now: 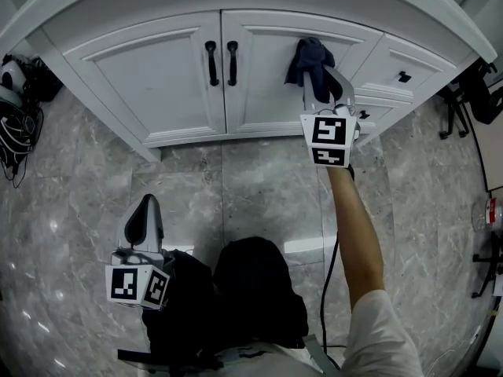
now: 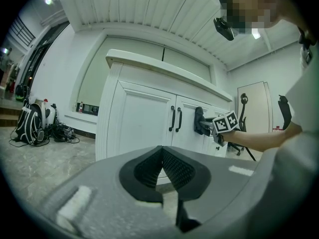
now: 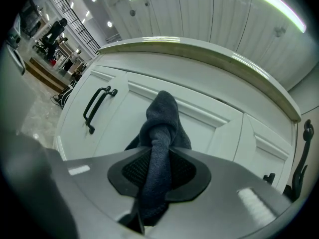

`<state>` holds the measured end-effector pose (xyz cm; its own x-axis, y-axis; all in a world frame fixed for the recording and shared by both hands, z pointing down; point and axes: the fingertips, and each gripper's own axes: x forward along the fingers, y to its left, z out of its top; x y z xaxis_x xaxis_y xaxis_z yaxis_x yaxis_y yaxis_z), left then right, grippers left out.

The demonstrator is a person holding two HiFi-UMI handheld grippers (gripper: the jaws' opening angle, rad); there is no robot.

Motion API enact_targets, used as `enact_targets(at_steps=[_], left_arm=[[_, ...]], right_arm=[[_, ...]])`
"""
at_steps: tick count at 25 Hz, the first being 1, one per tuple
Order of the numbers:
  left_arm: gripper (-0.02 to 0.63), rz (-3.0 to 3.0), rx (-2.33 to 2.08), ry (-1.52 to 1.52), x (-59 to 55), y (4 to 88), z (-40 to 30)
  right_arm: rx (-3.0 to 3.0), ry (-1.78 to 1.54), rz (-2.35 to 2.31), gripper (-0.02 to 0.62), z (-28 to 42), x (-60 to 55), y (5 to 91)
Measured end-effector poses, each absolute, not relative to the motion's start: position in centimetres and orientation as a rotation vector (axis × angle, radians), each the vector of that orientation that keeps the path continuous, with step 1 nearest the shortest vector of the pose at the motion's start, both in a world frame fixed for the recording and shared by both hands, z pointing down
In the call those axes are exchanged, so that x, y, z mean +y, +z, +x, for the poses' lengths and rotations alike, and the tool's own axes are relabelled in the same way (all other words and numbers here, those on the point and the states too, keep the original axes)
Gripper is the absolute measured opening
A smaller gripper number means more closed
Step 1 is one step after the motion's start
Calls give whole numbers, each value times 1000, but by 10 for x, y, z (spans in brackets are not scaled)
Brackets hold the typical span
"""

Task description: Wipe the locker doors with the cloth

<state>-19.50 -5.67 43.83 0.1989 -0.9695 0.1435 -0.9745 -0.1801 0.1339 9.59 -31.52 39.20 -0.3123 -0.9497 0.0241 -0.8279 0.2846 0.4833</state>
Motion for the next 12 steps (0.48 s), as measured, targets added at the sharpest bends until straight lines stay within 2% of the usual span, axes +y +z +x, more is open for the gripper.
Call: enact_targets(at_steps=[12], left_arm=[[2,2265,-1897,23,-47,434,-208]], right_arm=[[-2327,-529,1571,83,28,-306,397]])
